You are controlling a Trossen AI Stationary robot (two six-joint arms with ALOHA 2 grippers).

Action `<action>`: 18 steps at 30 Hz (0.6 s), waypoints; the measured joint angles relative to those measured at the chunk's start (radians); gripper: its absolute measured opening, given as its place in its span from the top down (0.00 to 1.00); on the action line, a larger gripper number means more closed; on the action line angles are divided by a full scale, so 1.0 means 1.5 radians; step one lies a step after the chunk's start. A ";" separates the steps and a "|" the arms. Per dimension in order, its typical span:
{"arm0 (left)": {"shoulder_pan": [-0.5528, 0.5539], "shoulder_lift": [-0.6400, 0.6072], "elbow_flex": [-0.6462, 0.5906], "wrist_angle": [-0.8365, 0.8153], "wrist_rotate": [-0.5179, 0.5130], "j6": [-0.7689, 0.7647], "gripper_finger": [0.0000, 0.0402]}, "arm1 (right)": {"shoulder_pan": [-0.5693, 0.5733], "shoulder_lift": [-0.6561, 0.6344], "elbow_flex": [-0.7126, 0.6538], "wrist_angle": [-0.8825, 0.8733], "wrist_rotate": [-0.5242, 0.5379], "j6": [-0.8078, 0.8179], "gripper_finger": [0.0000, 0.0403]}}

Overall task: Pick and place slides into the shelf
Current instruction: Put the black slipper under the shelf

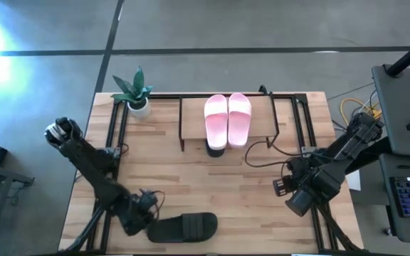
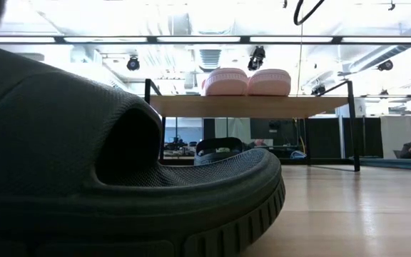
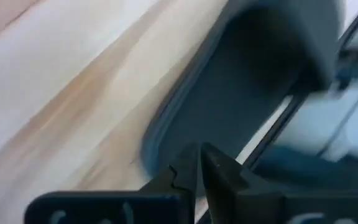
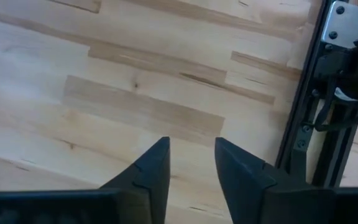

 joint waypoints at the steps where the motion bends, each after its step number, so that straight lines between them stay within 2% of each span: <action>1: -0.015 -0.001 0.006 -0.015 0.010 0.023 0.99 | 0.000 0.000 -0.001 0.000 0.000 -0.001 0.70; 4: -0.069 0.021 0.026 -0.012 0.058 0.109 1.00 | 0.000 -0.001 -0.002 0.000 0.002 -0.001 0.70; 8: -0.112 0.092 0.056 -0.029 0.105 0.196 1.00 | 0.000 -0.001 -0.002 0.000 0.003 -0.001 0.71; 13: -0.095 0.178 0.060 -0.047 0.112 0.229 1.00 | 0.000 -0.001 -0.003 0.000 0.022 0.007 0.73; 18: -0.041 0.209 0.061 -0.059 0.121 0.284 1.00 | 0.000 -0.001 -0.003 0.001 0.021 0.007 0.74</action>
